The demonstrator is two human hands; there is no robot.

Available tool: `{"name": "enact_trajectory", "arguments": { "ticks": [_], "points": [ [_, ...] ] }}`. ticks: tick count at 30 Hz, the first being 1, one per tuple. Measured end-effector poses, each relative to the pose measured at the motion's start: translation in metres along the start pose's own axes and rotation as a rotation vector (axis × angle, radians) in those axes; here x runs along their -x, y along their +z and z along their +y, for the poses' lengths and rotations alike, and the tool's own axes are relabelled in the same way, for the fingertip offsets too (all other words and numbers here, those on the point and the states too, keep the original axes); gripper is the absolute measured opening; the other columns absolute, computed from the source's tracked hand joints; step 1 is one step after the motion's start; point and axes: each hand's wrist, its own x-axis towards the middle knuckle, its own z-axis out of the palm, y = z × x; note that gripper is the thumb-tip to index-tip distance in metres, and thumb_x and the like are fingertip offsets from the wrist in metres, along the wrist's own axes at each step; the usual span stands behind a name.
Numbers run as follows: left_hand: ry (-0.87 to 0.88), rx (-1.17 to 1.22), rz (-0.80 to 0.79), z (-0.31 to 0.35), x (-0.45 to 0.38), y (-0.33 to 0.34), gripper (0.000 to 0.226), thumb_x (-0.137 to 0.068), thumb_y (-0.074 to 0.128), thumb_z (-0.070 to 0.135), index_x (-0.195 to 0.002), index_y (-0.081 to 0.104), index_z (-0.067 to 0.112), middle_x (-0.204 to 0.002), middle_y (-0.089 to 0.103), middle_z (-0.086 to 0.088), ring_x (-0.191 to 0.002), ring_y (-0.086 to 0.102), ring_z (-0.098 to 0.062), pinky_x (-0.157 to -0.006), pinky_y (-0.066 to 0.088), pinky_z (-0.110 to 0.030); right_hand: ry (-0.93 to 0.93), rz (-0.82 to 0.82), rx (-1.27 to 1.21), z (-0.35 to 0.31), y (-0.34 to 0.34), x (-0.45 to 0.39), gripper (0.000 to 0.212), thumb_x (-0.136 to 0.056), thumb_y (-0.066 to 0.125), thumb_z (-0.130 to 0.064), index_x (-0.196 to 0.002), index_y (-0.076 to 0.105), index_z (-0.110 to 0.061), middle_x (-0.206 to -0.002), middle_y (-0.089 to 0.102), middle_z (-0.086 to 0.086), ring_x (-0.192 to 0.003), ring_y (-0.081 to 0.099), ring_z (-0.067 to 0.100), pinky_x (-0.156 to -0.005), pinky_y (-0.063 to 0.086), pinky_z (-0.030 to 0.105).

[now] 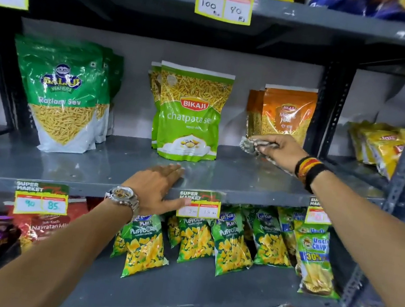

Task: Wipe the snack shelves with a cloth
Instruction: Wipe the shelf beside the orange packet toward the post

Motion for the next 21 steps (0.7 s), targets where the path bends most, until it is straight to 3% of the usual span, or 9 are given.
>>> {"name": "enact_trajectory", "arguments": {
  "ticks": [2,5,8,12,16,21],
  "points": [
    [0.055,-0.035,-0.018,0.016,-0.015,0.001,0.093,-0.091,0.031,0.081,-0.161,0.022,0.02,-0.168,0.024,-0.003,-0.147,0.036,-0.025,-0.114,0.037,-0.042,0.002,0.027,0.001,0.01,0.011,-0.025,0.033,-0.092,0.059,-0.003,-0.118,0.07,-0.021,-0.104,0.07,-0.001,-0.071,0.054,0.002,-0.059,0.04,0.009],
    [0.069,-0.036,-0.054,0.031,-0.035,0.007,0.097,-0.089,0.026,0.084,-0.162,0.019,0.019,-0.168,0.023,-0.003,-0.148,0.034,-0.025,-0.117,0.033,-0.04,-0.04,0.025,0.012,0.022,0.034,-0.061,0.035,-0.09,0.056,0.003,-0.119,0.07,-0.011,-0.119,0.069,0.006,-0.092,0.057,0.009,-0.062,0.038,-0.003],
    [0.049,0.006,-0.052,0.032,-0.043,0.013,0.102,-0.086,0.021,0.088,-0.162,0.017,0.019,-0.168,0.023,-0.002,-0.15,0.031,-0.022,-0.121,0.03,-0.039,-0.076,0.009,0.019,0.04,0.054,-0.096,0.035,-0.09,0.055,0.004,-0.12,0.069,-0.009,-0.117,0.068,0.007,-0.1,0.056,0.014,-0.059,0.034,-0.009],
    [0.033,0.047,-0.037,0.031,-0.043,0.017,0.104,-0.085,0.016,0.089,-0.162,0.017,0.02,-0.168,0.022,0.0,-0.152,0.026,-0.017,-0.123,0.027,-0.037,-0.092,-0.041,0.009,0.069,0.076,-0.147,0.035,-0.092,0.051,0.005,-0.12,0.069,-0.005,-0.12,0.069,0.012,-0.104,0.062,0.019,-0.07,0.041,0.005],
    [0.021,0.061,-0.02,0.033,-0.041,0.018,0.101,-0.086,0.021,0.088,-0.162,0.019,0.021,-0.168,0.022,0.001,-0.152,0.026,-0.015,-0.124,0.025,-0.034,-0.106,-0.094,0.017,0.09,0.098,-0.193,0.032,-0.089,0.056,0.002,-0.114,0.073,-0.01,-0.114,0.073,0.011,-0.107,0.068,0.024,-0.094,0.052,0.027],
    [0.022,0.05,0.01,0.031,-0.041,0.022,0.095,-0.09,0.034,0.083,-0.162,0.02,0.023,-0.167,0.023,0.005,-0.152,0.025,-0.011,-0.123,0.024,-0.031,-0.108,-0.149,0.036,0.102,0.117,-0.237,0.033,-0.083,0.059,0.007,-0.106,0.076,-0.01,-0.107,0.074,0.007,-0.098,0.068,0.017,-0.095,0.053,0.03]
  ]
}}
